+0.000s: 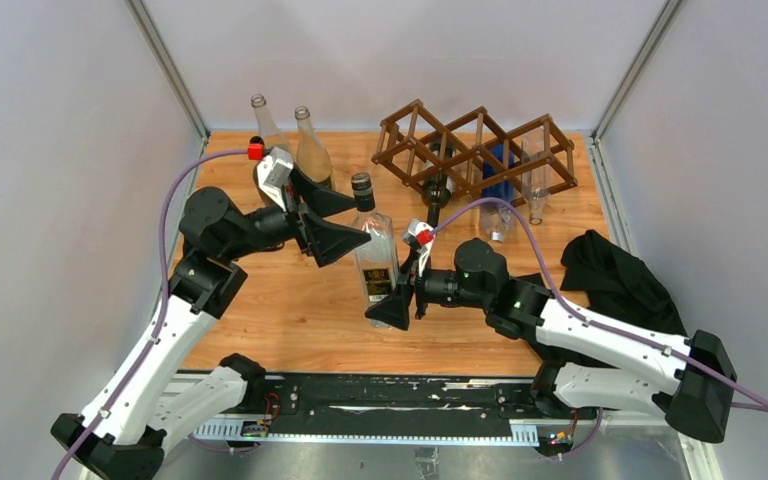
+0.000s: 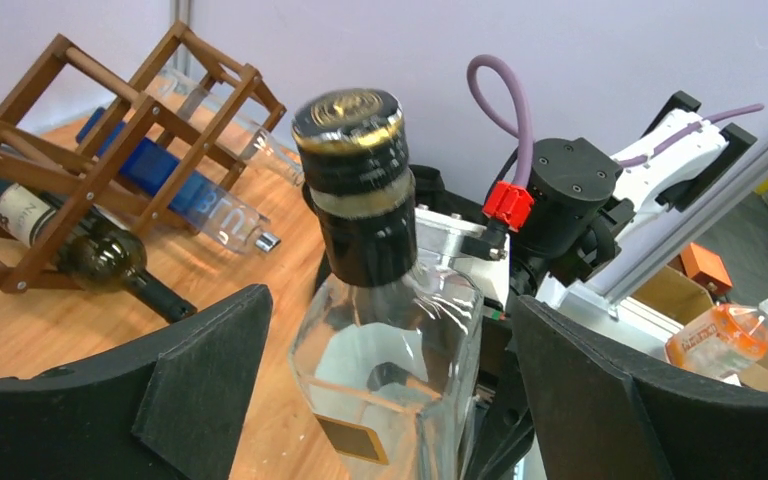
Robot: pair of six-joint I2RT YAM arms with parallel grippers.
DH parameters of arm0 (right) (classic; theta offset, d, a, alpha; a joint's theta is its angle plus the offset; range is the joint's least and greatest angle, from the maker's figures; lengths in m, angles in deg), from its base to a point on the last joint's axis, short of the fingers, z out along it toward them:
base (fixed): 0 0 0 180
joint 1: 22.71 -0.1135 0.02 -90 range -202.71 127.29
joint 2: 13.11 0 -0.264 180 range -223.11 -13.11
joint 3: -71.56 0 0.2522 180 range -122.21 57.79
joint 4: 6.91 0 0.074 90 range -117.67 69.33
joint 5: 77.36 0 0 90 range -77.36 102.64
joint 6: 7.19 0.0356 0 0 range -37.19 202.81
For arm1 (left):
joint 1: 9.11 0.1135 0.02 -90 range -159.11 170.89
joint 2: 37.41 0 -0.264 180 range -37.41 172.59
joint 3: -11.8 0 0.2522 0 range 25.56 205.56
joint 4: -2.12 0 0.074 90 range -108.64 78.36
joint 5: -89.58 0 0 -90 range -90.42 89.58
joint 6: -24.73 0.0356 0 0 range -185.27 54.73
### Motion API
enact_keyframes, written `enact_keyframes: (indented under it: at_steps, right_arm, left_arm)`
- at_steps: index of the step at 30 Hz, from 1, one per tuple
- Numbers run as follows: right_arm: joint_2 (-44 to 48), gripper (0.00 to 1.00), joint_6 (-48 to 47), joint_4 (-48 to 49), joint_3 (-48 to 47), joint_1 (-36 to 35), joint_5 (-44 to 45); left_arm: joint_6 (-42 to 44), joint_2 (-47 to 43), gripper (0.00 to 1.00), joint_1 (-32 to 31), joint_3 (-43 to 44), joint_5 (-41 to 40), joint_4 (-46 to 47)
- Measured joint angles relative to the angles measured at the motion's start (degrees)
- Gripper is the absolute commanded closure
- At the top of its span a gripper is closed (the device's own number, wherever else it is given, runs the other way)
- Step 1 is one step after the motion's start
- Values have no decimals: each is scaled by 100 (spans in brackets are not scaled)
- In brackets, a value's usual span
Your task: Take the wine bottle off the wine rack
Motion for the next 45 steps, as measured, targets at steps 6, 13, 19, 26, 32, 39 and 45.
enact_keyframes:
  at_steps: [6, 13, 19, 26, 32, 39, 45]
  right_arm:
    - [94, 100, -328, -682, -2, 0, -11]
    - [-9, 100, -455, -1021, -4, 0, -7]
    - [-101, 100, -509, -1034, -109, 0, -9]
    - [-103, 100, -616, -1082, -120, -2, 0]
    - [-151, 100, -636, -1097, -170, -2, 22]
    - [-544, 100, -647, -898, -398, -2, 79]
    - [-651, 63, -636, -870, -442, -15, 70]
  left_arm:
    - [20, 170, 26, 201, 4, 205, 37]
    - [-151, 367, 52, 374, 4, 599, 48]
    - [-186, 345, 57, 433, 4, 640, 90]
    - [-367, 337, 74, 448, 4, 686, 81]
    - [-407, 374, 36, 450, 9, 693, 81]
    - [-439, 461, 69, 459, -7, 688, 26]
    - [-361, 501, 100, 492, 2, 726, -50]
